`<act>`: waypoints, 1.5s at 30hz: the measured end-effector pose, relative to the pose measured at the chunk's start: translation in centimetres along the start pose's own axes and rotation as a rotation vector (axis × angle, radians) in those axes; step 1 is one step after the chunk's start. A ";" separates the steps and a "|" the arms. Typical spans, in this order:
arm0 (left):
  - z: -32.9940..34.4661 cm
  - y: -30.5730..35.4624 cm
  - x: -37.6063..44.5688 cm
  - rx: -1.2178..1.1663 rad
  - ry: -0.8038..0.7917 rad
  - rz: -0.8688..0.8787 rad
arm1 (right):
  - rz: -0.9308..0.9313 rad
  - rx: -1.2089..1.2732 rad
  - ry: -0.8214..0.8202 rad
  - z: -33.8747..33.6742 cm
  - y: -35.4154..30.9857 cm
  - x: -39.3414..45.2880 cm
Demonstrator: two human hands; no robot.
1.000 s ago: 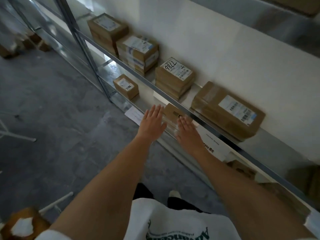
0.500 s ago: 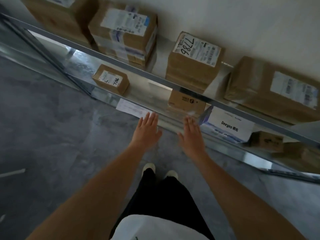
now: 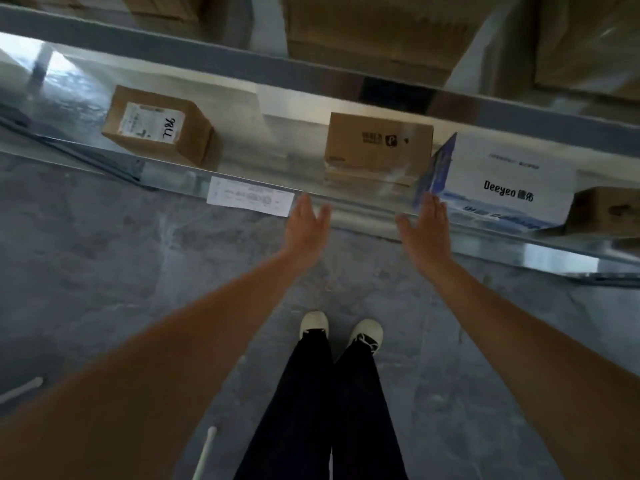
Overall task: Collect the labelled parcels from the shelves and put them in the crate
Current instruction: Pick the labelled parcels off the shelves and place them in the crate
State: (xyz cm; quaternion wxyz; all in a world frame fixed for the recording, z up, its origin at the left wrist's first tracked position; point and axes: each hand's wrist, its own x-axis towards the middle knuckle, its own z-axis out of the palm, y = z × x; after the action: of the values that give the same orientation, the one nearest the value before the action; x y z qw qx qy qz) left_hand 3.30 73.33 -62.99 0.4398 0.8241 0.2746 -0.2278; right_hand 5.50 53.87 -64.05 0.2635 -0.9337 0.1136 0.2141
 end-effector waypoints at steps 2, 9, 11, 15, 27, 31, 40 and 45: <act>0.6 1.7 2.7 -0.198 0.007 -0.097 | 0.066 0.127 0.045 0.7 -0.3 2.1; 2.3 3.8 9.2 -0.409 -0.097 -0.186 | 0.185 0.562 0.155 1.3 -1.0 9.2; 2.7 4.4 10.6 -0.468 -0.055 -0.204 | 0.202 0.603 0.120 1.0 -0.4 10.7; 2.8 5.2 11.7 -0.555 -0.037 -0.224 | 0.302 0.729 -0.031 0.0 0.1 12.6; 0.9 3.5 10.9 -0.741 0.048 -0.123 | 0.256 0.912 -0.097 -1.1 0.2 10.9; 0.6 3.2 10.4 -0.766 0.057 -0.135 | 0.319 1.007 -0.119 -1.1 0.4 9.9; 0.2 1.7 10.7 -0.780 0.109 -0.144 | 0.345 1.032 -0.141 -1.6 0.1 9.1; 0.5 1.6 10.2 -0.689 0.102 -0.144 | 0.376 1.053 -0.136 -1.6 -0.5 8.7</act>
State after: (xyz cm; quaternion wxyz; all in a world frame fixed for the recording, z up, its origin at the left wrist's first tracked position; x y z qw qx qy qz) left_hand 11.93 74.76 -68.56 0.6606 0.6163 0.4141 -0.1109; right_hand 13.90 52.58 -66.56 0.6579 -0.6240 0.3526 0.2314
